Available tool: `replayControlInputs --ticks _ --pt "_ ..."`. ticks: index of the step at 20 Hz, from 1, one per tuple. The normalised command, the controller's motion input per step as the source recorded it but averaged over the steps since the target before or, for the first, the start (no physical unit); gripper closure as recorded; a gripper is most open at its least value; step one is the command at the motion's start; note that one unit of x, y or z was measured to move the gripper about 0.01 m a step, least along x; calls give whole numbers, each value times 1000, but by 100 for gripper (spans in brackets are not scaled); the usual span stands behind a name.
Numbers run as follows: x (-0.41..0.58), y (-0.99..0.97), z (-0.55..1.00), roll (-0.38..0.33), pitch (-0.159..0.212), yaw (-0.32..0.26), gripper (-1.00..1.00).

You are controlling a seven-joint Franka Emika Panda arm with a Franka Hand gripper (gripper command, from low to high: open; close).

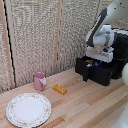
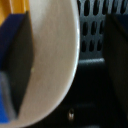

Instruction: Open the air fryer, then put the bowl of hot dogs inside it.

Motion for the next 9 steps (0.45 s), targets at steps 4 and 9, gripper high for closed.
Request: replayControlInputs --ticks 4,9 --pt "0 4 716 -2 5 -82 -100" --pt "21 123 727 -42 34 -110 -100"
